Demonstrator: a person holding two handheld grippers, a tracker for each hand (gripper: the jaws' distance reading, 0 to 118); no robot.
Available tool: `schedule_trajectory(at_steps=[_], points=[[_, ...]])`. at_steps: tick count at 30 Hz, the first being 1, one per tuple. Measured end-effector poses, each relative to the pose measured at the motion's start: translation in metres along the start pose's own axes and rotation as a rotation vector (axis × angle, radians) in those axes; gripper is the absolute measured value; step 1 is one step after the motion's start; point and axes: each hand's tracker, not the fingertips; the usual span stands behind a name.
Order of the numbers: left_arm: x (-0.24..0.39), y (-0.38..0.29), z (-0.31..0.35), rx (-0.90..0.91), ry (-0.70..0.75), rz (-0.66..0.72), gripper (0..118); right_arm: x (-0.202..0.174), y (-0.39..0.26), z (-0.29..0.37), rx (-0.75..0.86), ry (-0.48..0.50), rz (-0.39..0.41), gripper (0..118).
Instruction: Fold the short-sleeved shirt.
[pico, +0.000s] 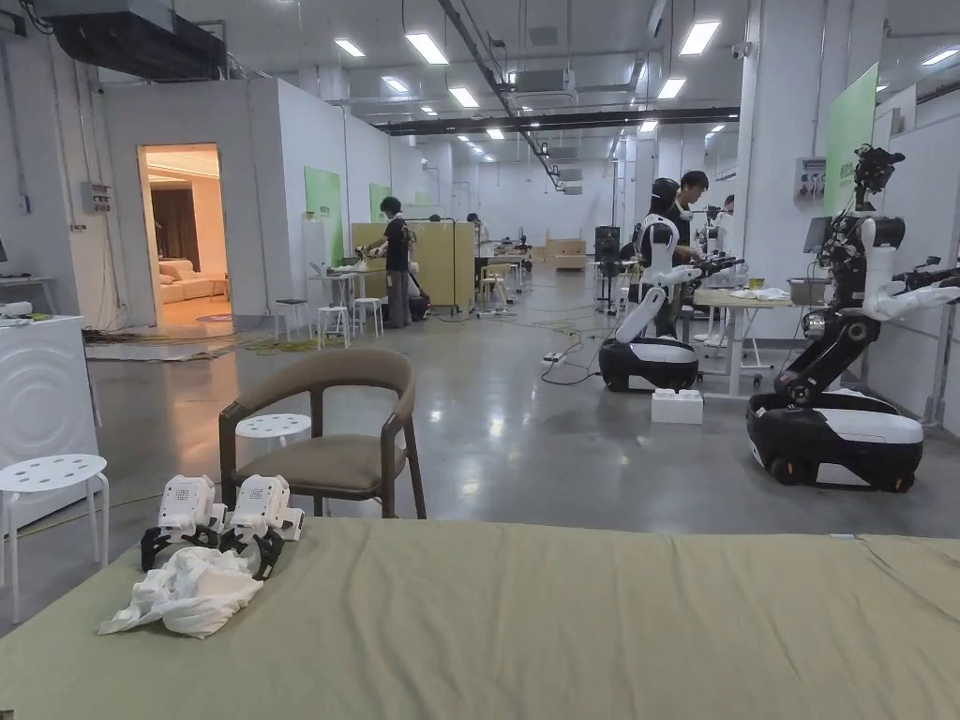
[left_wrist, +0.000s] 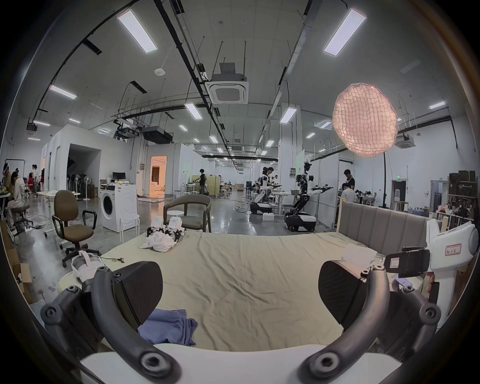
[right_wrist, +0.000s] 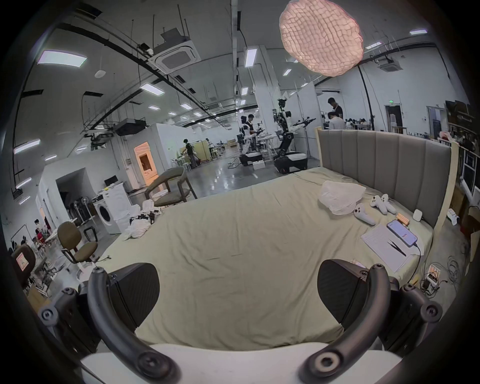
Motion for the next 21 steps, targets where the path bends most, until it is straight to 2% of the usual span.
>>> schedule_trajectory(at_steps=[9, 13, 16, 19, 21], points=[[0.005, -0.001, -0.002, -0.007, -0.013, -0.012, 118, 0.004, 0.002, 0.001, -0.009, -0.009, -0.012, 118], [0.006, -0.002, -0.004, -0.017, -0.016, -0.018, 118, 0.01, 0.004, 0.001, -0.028, 0.04, -0.103, 118], [0.006, -0.003, -0.003, -0.018, -0.019, -0.029, 118, 0.009, 0.003, 0.001, 0.02, 0.005, -0.092, 118], [0.007, -0.002, -0.003, -0.013, -0.016, -0.032, 118, 0.013, 0.003, 0.003, 0.042, 0.047, -0.071, 118], [0.007, -0.002, -0.004, -0.012, -0.018, -0.03, 118, 0.015, 0.0, 0.008, 0.122, 0.092, -0.057, 118]])
